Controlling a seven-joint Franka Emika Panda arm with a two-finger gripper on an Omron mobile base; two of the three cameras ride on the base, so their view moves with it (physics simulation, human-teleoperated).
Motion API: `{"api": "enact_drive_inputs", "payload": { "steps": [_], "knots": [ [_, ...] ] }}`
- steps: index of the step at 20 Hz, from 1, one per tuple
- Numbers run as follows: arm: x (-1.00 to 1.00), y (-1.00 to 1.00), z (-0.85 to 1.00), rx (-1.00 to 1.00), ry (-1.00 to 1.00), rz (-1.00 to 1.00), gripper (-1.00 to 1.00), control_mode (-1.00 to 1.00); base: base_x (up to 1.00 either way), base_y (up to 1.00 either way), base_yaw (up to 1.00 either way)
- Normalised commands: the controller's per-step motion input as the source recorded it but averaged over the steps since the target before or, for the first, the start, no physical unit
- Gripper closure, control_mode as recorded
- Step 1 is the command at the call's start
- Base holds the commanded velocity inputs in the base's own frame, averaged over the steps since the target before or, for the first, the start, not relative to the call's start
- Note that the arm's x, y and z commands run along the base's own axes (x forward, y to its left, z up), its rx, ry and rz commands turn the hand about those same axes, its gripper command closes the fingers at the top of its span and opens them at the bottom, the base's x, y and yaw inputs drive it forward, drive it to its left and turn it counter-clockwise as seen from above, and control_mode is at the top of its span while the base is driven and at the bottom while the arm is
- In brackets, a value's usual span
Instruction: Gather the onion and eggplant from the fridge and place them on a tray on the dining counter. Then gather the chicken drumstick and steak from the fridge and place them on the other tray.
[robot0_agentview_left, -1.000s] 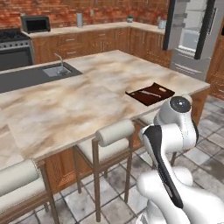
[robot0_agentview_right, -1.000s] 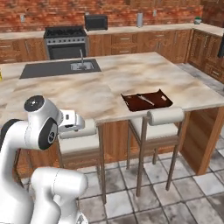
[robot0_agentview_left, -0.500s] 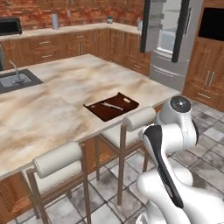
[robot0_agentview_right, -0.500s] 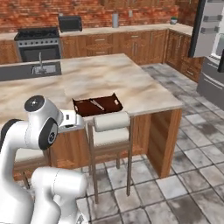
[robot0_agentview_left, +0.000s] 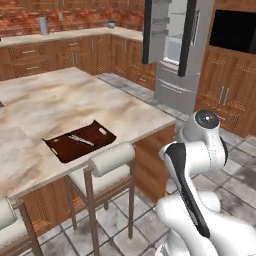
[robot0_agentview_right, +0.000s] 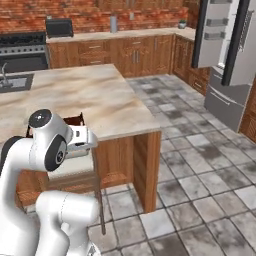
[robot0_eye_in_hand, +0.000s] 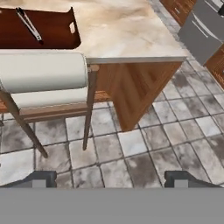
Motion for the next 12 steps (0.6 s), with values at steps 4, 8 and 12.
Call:
{"api": "enact_drive_inputs", "payload": {
  "steps": [4, 8, 12],
  "knots": [
    [0.0, 0.0, 0.0, 0.0, 0.0, 0.0, -1.0, 1.0, 0.61, -1.0, 0.0],
    [0.0, 0.0, 0.0, 0.0, 0.0, 0.0, -1.0, 1.0, 0.73, -1.0, 0.01],
    [0.0, 0.0, 0.0, 0.0, 0.0, 0.0, -1.0, 1.0, 0.91, -1.0, 0.01]
  ]
}}
